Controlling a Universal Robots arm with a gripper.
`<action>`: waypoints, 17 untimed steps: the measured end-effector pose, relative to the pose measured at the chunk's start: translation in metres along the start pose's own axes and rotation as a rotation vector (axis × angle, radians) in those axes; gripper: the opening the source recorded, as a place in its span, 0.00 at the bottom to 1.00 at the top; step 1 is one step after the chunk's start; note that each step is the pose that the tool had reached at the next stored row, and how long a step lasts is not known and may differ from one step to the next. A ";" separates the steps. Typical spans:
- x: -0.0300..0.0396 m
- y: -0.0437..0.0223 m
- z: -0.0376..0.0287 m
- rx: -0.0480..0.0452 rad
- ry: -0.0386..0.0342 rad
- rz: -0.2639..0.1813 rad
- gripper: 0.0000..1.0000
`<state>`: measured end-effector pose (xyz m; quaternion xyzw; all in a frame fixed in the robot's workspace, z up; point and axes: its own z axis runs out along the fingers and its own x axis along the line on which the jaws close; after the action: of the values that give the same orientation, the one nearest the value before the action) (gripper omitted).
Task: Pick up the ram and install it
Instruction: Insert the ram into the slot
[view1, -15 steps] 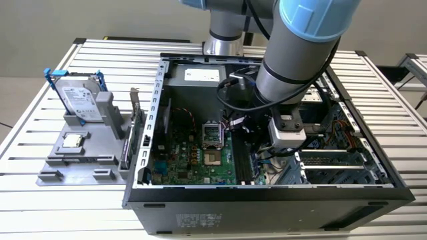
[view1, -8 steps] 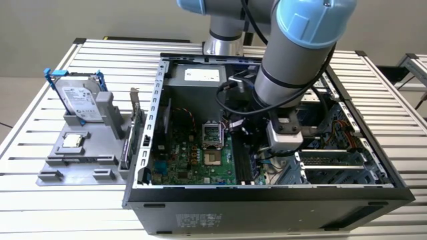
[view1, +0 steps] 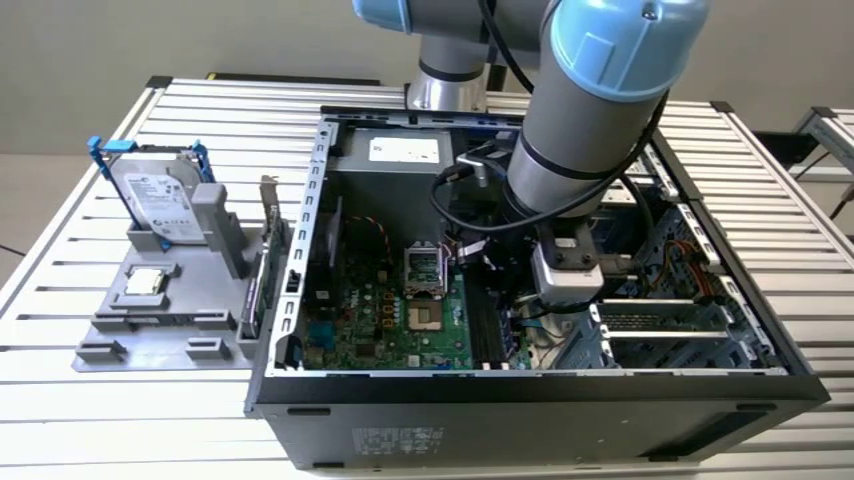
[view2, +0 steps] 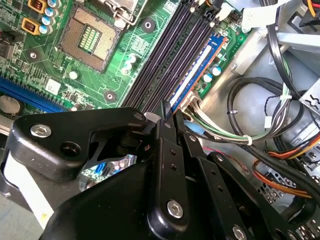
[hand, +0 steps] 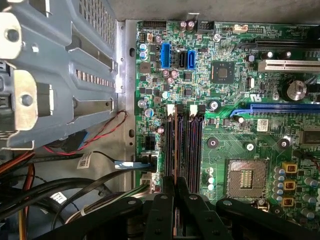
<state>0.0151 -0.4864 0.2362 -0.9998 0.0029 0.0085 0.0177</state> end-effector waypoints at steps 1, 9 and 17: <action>0.0000 0.0000 0.0000 0.0001 -0.0001 0.000 0.00; 0.0003 -0.0007 0.0017 0.0000 -0.0003 0.000 0.00; 0.0006 -0.0038 0.0072 0.0001 -0.0003 0.000 0.00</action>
<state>0.0157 -0.4823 0.2292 -0.9998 0.0029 0.0086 0.0177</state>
